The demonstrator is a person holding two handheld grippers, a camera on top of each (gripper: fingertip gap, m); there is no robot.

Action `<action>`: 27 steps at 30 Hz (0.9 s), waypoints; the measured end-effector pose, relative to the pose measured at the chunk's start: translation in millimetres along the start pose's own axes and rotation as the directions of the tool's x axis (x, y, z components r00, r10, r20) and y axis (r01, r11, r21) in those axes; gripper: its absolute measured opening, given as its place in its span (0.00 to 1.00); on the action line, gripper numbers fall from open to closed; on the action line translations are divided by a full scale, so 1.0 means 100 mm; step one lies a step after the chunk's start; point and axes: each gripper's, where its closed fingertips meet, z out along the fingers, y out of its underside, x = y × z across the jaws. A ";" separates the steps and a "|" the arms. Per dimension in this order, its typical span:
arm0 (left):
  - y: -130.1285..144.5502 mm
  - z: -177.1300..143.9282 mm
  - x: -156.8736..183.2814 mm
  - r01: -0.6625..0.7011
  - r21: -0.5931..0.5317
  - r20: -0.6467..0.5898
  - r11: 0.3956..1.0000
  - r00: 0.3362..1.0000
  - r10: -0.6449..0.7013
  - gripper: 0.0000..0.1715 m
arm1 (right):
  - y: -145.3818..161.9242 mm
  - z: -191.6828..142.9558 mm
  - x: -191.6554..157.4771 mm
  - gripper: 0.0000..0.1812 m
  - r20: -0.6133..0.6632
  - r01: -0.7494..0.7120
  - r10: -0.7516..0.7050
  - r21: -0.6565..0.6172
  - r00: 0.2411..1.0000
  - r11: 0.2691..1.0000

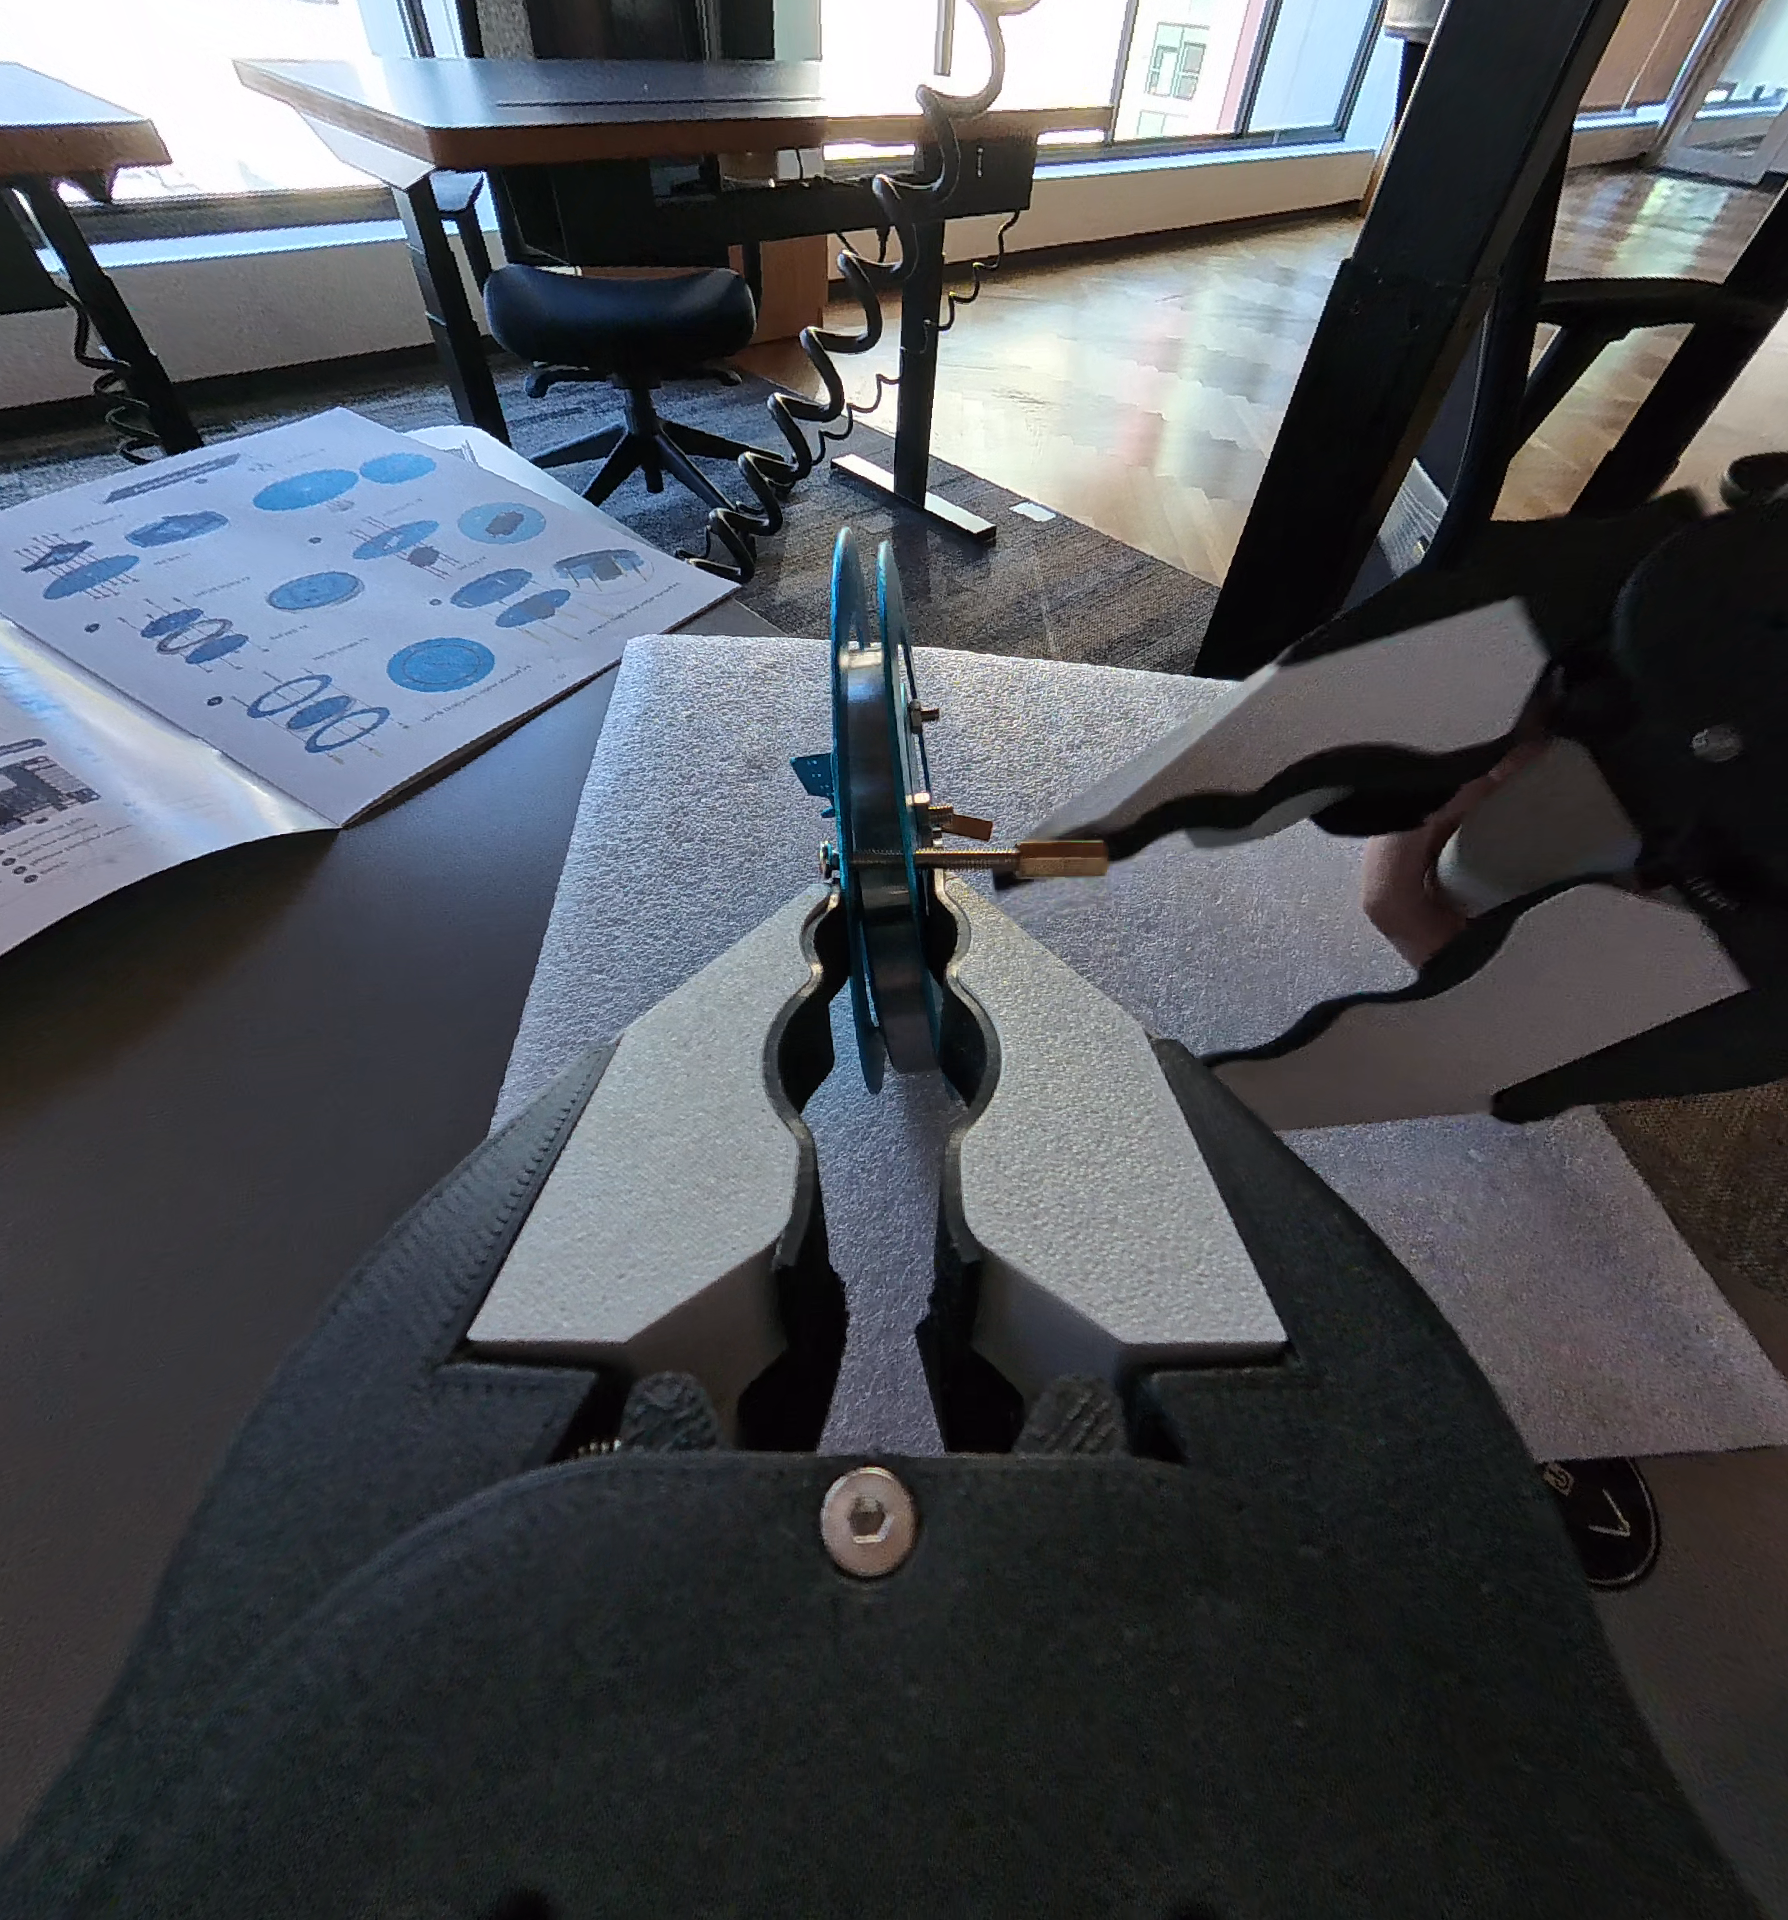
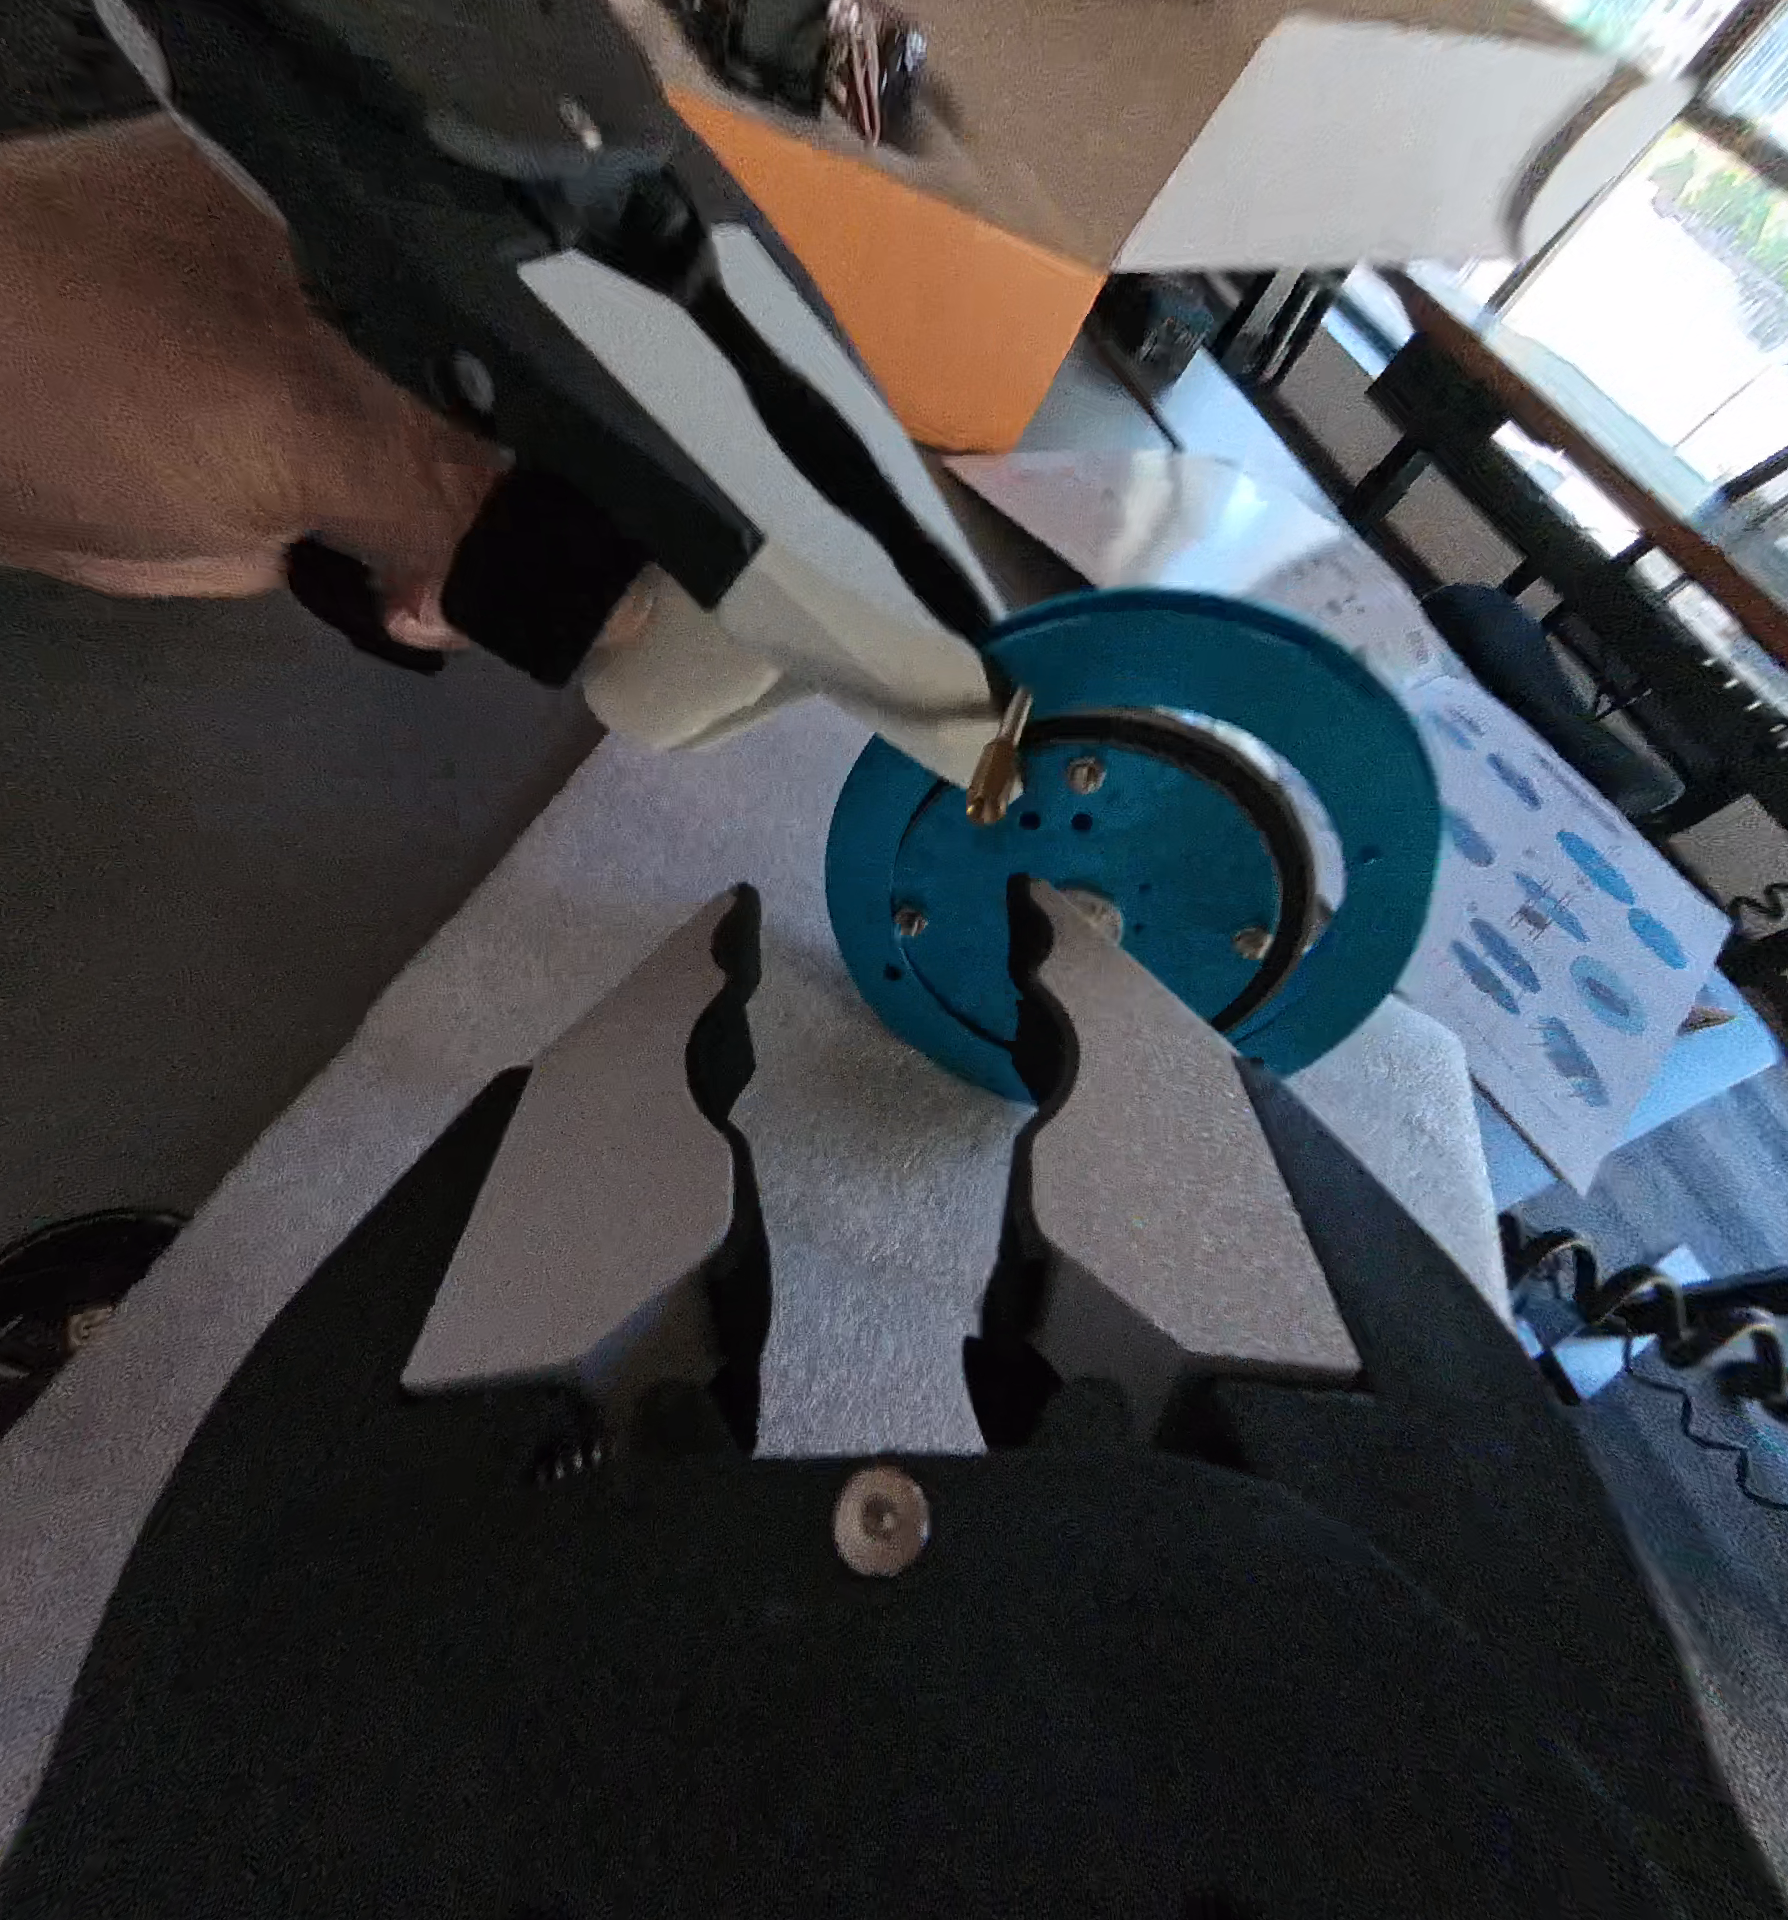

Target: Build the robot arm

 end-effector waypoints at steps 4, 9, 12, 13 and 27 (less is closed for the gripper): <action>0.00 0.00 -0.01 0.004 -0.003 0.000 1.000 1.000 -0.004 0.07 | -0.19 -0.03 -0.04 0.28 -0.039 0.085 -0.082 0.085 0.996 0.993; 0.00 0.00 0.00 0.000 -0.002 -0.001 1.000 1.000 0.000 0.07 | 0.02 0.02 -0.01 0.28 -0.002 -0.012 0.012 -0.009 1.000 1.000; 0.00 0.00 0.00 0.005 -0.001 -0.003 1.000 1.000 -0.005 0.07 | -0.29 -0.10 0.02 0.28 -0.083 0.088 -0.078 0.129 0.994 0.988; 0.00 0.00 -0.01 0.007 -0.002 -0.003 1.000 1.000 -0.007 0.07 | -0.27 -0.06 -0.05 0.28 -0.054 0.094 -0.088 0.120 0.995 0.988; 0.00 0.00 0.00 0.002 -0.002 -0.002 1.000 1.000 -0.002 0.07 | 0.00 0.07 -0.08 0.32 -0.016 0.006 -0.006 0.010 1.000 1.000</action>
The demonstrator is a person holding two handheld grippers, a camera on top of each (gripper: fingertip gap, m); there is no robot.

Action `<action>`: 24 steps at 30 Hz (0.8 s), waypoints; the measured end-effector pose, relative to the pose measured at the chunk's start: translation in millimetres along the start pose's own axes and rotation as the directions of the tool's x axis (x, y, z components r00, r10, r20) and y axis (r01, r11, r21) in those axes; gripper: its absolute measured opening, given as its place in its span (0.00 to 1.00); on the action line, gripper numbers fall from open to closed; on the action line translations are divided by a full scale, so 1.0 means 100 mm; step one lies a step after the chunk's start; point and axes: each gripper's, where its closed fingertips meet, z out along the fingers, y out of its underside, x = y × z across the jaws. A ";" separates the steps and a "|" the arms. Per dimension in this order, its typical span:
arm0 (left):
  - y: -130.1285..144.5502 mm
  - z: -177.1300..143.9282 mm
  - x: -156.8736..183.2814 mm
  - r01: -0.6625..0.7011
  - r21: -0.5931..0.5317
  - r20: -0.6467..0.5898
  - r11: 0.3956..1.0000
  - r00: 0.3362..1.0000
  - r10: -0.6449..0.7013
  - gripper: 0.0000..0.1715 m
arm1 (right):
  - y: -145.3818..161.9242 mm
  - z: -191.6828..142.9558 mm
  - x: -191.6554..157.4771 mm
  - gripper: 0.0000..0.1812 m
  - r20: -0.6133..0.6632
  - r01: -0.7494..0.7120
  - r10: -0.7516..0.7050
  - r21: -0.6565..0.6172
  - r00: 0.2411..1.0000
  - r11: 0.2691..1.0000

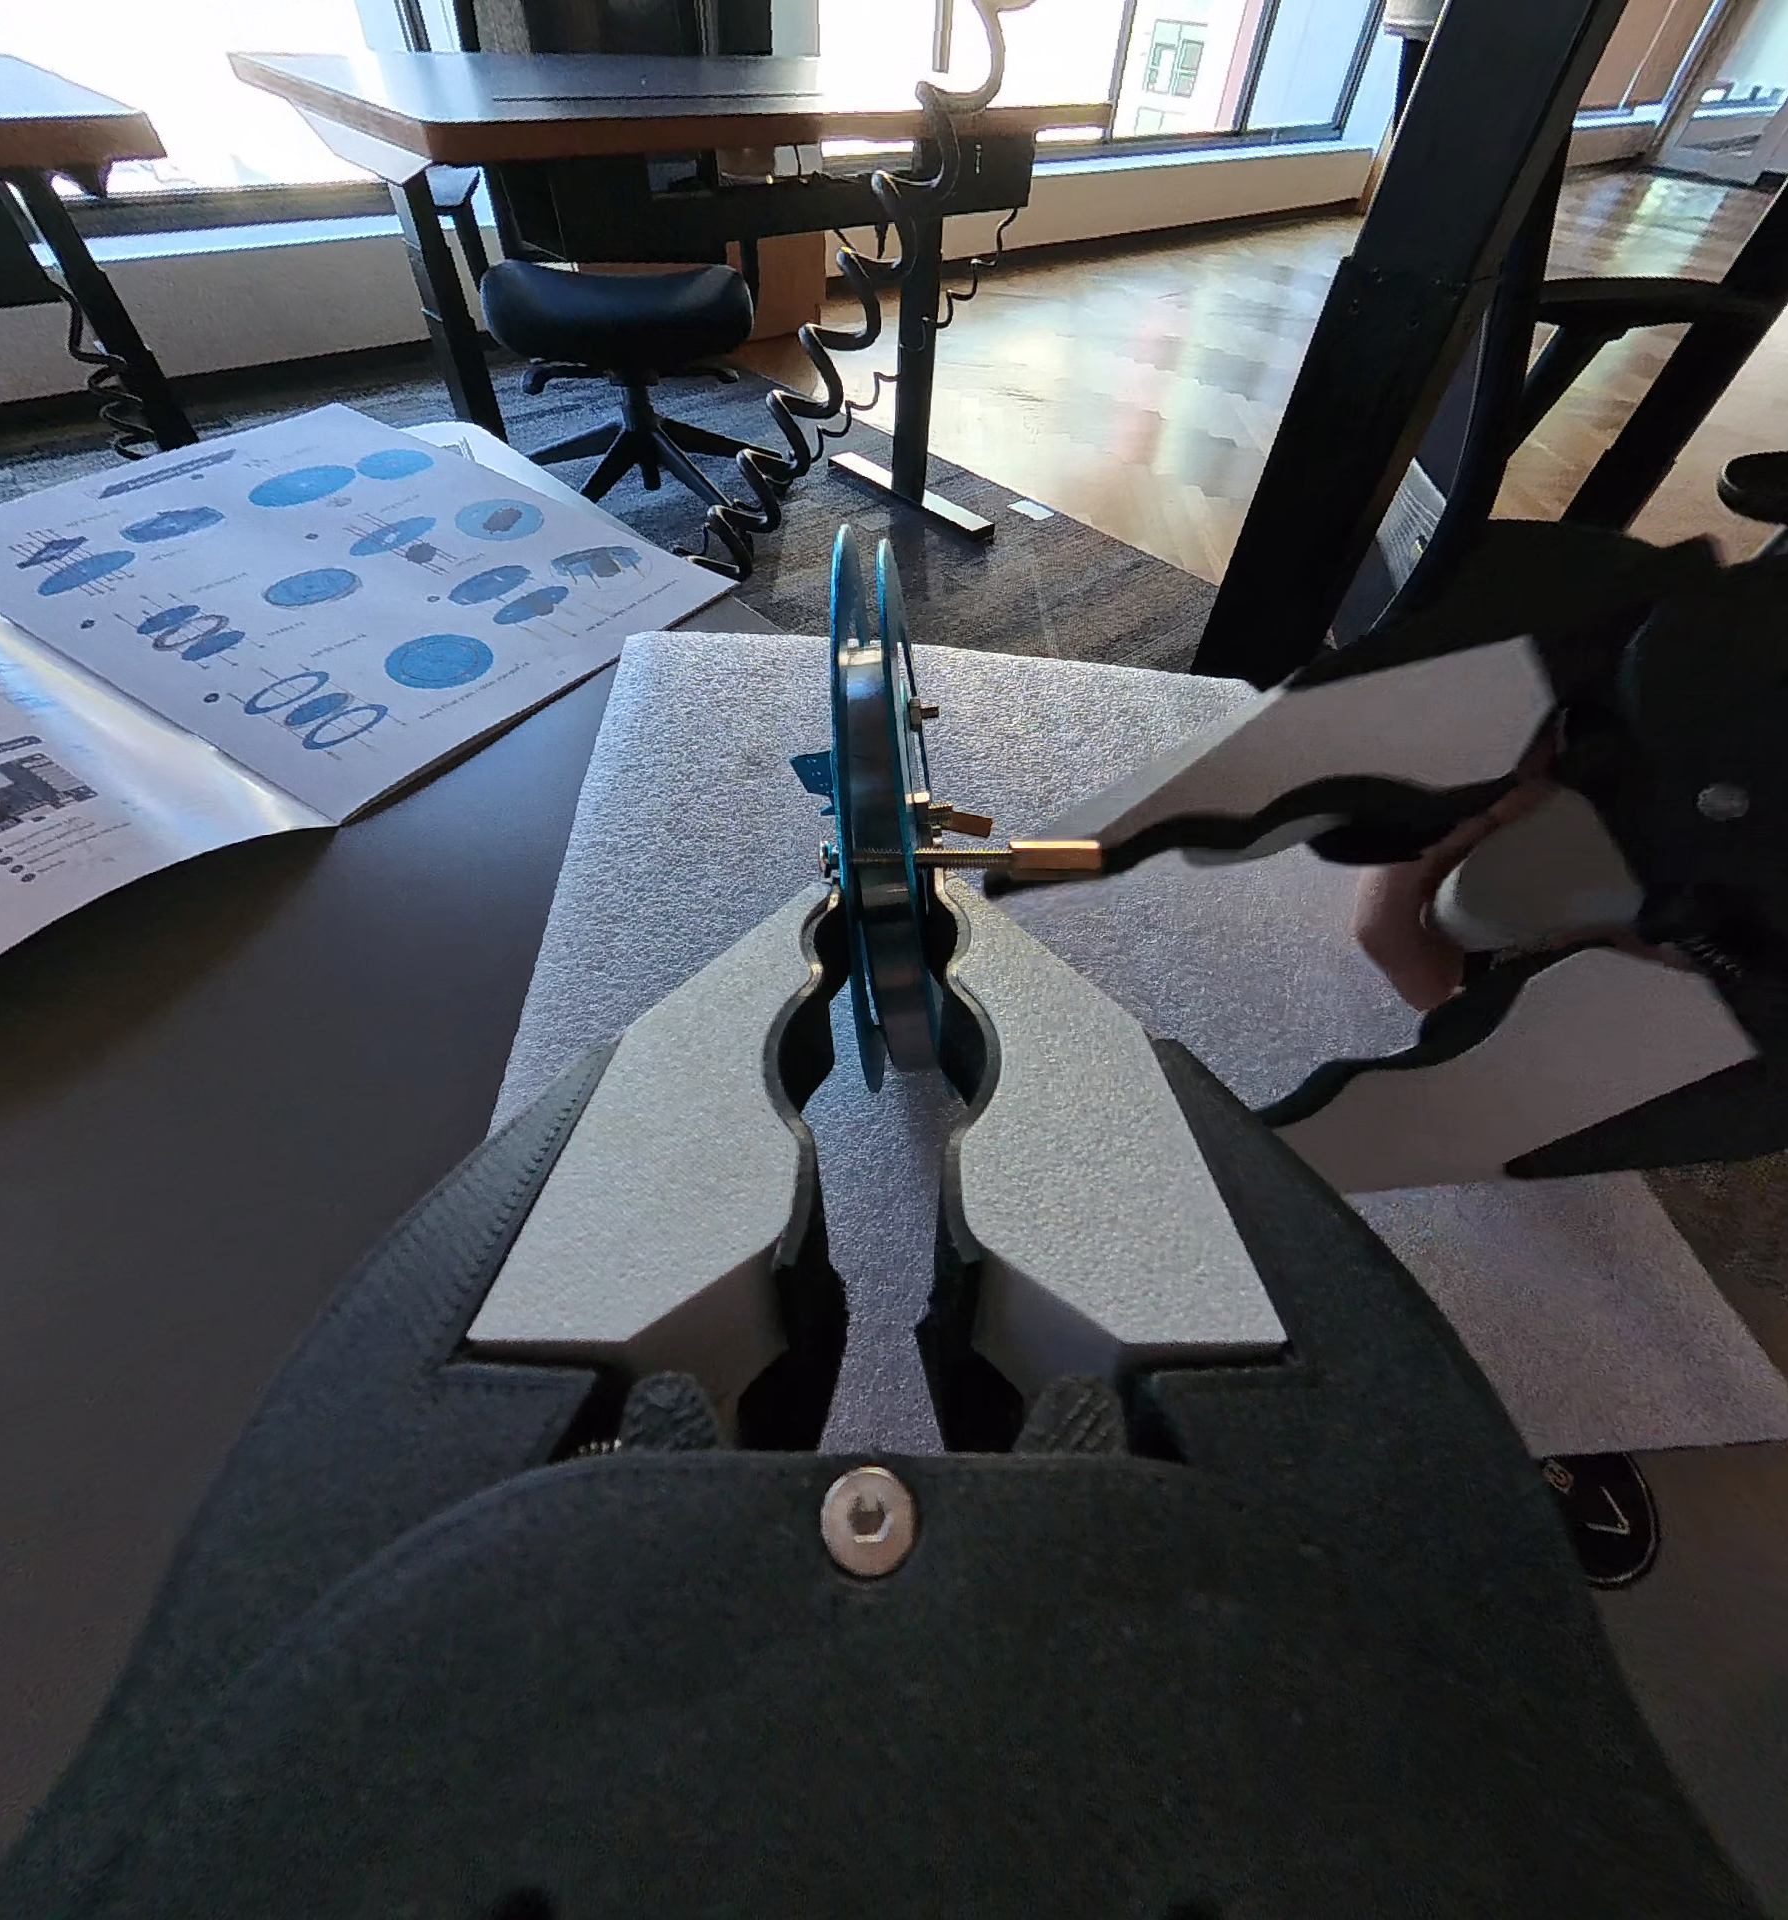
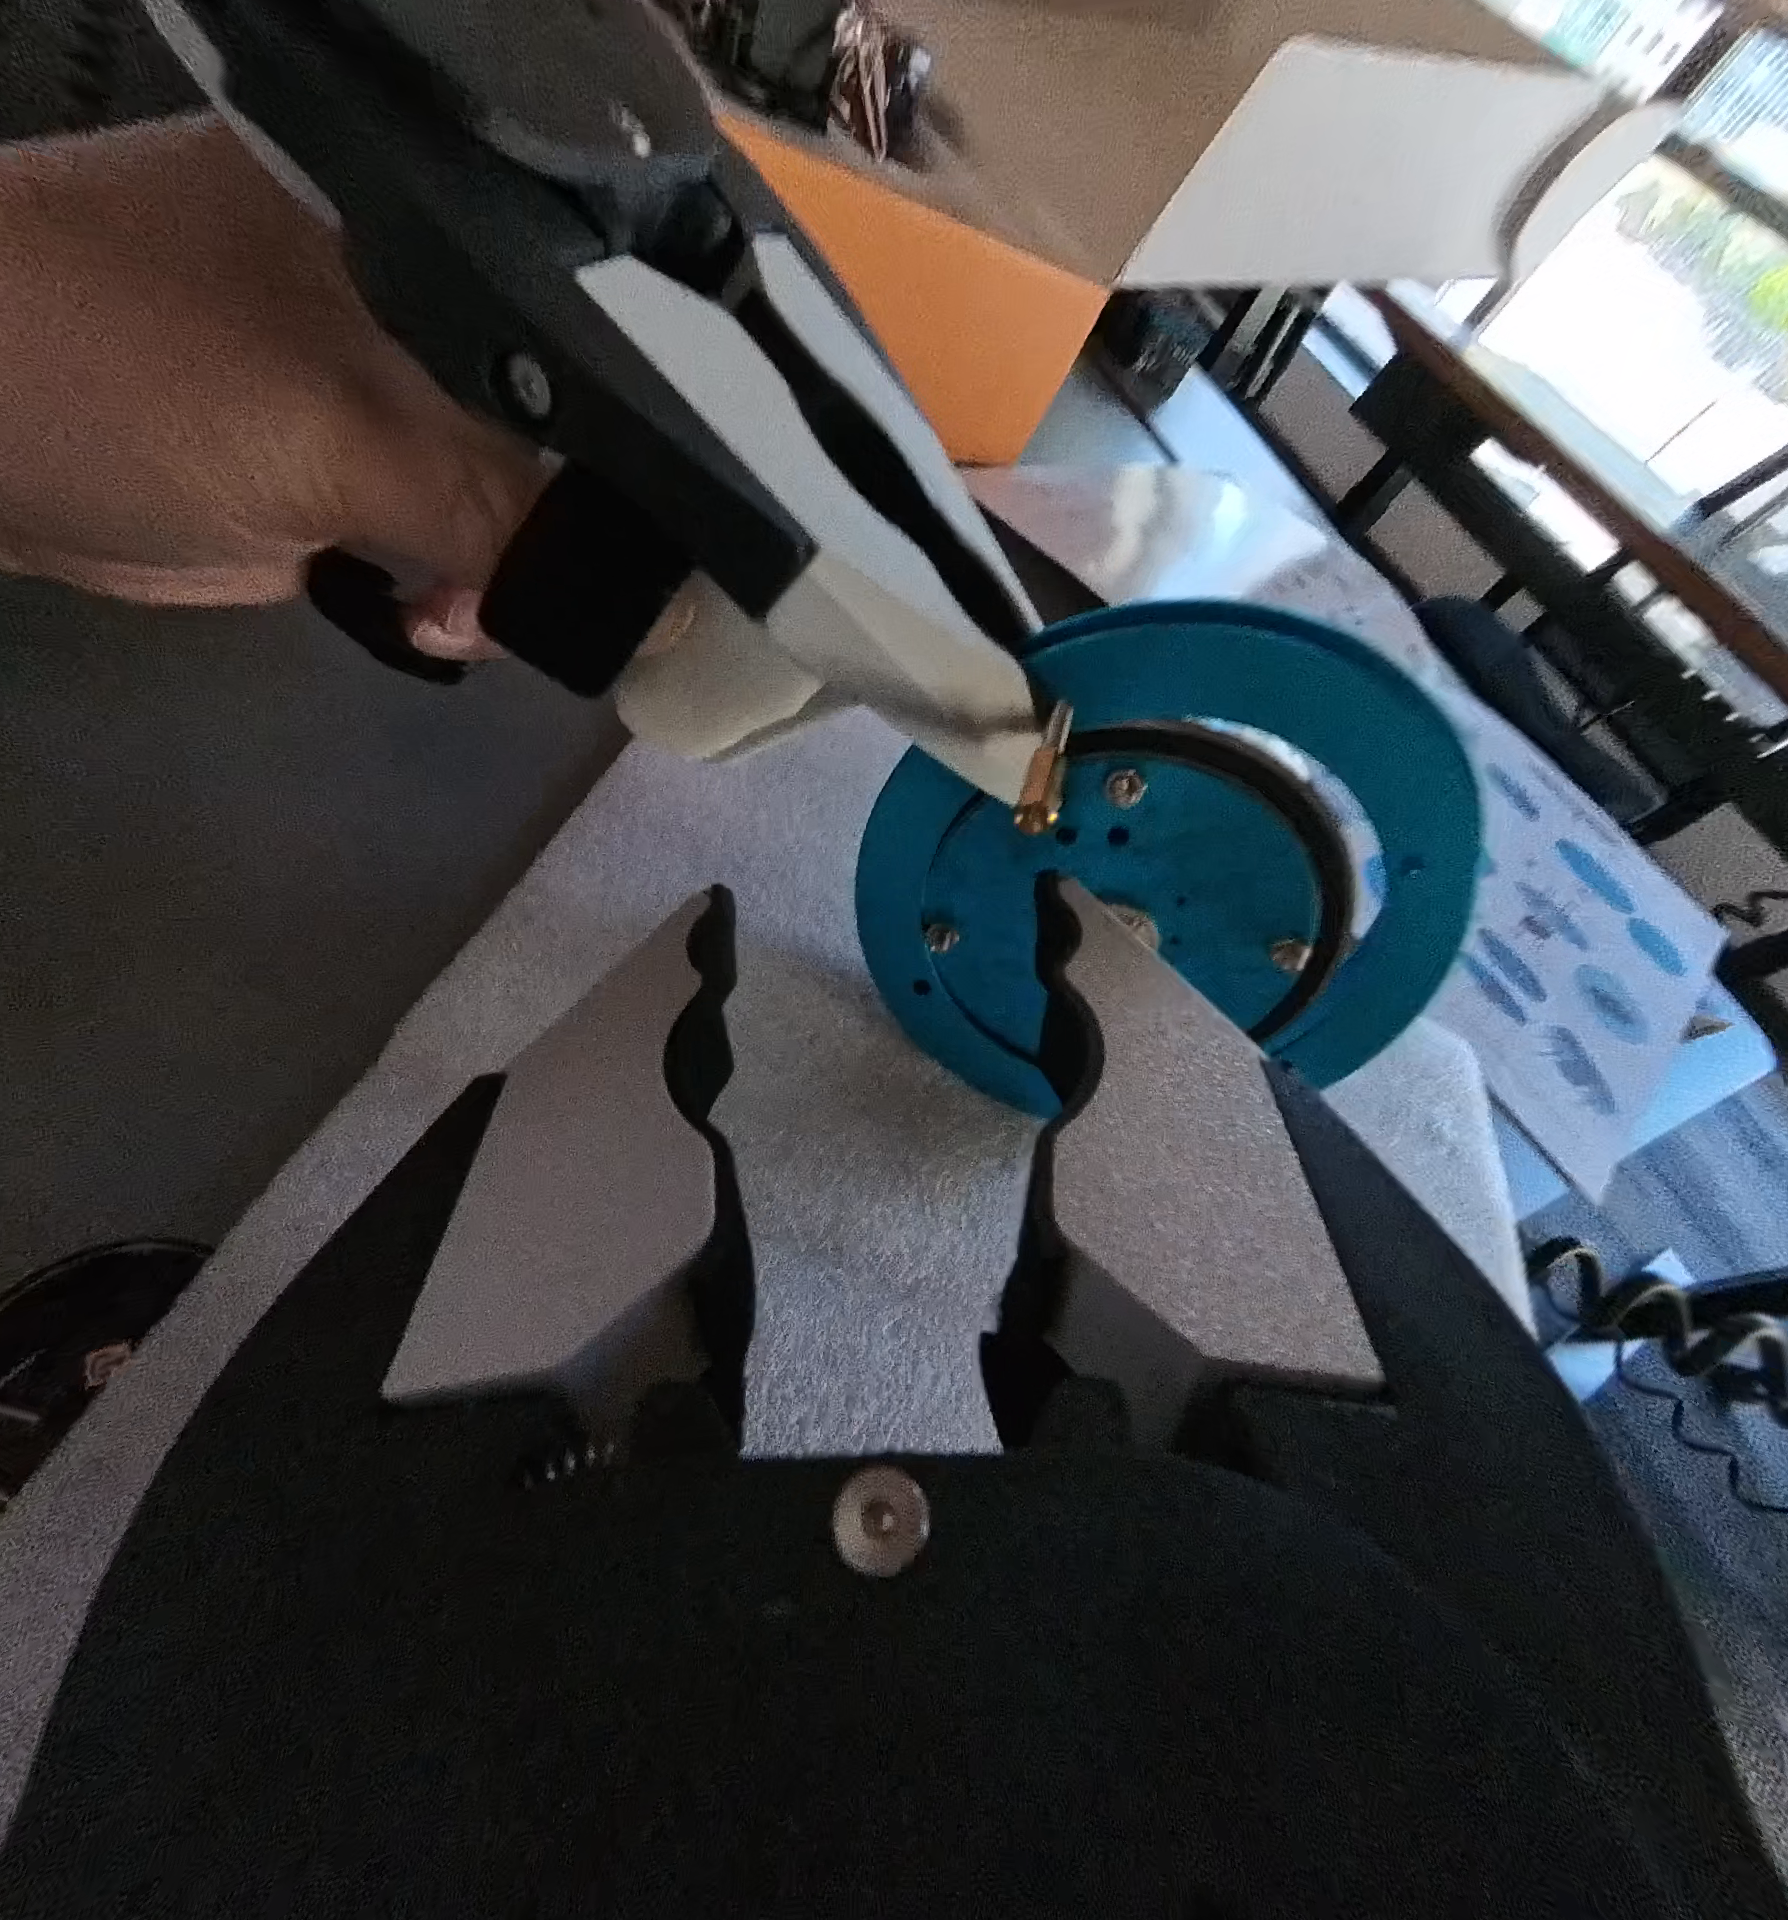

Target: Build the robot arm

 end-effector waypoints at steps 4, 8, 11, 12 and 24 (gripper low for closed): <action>0.00 0.00 -0.01 0.007 -0.001 -0.001 1.000 1.000 -0.007 0.07 | -0.25 -0.06 -0.03 0.32 -0.054 0.104 -0.099 0.109 0.994 0.989; 0.00 0.00 0.00 0.004 -0.001 -0.001 1.000 1.000 -0.004 0.07 | 0.13 0.07 -0.06 0.35 0.026 0.006 -0.005 -0.059 1.000 0.998; 0.00 0.00 0.00 0.004 0.000 -0.001 1.000 1.000 -0.004 0.07 | -0.20 -0.07 0.06 0.34 -0.076 0.051 -0.043 0.100 0.996 0.994; 0.00 0.00 0.00 0.007 0.000 -0.002 1.000 1.000 -0.007 0.07 | -0.27 -0.08 0.03 0.34 -0.071 0.068 -0.059 0.125 0.996 0.990; 0.00 0.01 0.00 0.001 -0.003 0.000 1.000 1.000 -0.001 0.07 | -0.28 -0.03 -0.09 0.33 -0.027 0.066 -0.063 0.151 0.998 0.986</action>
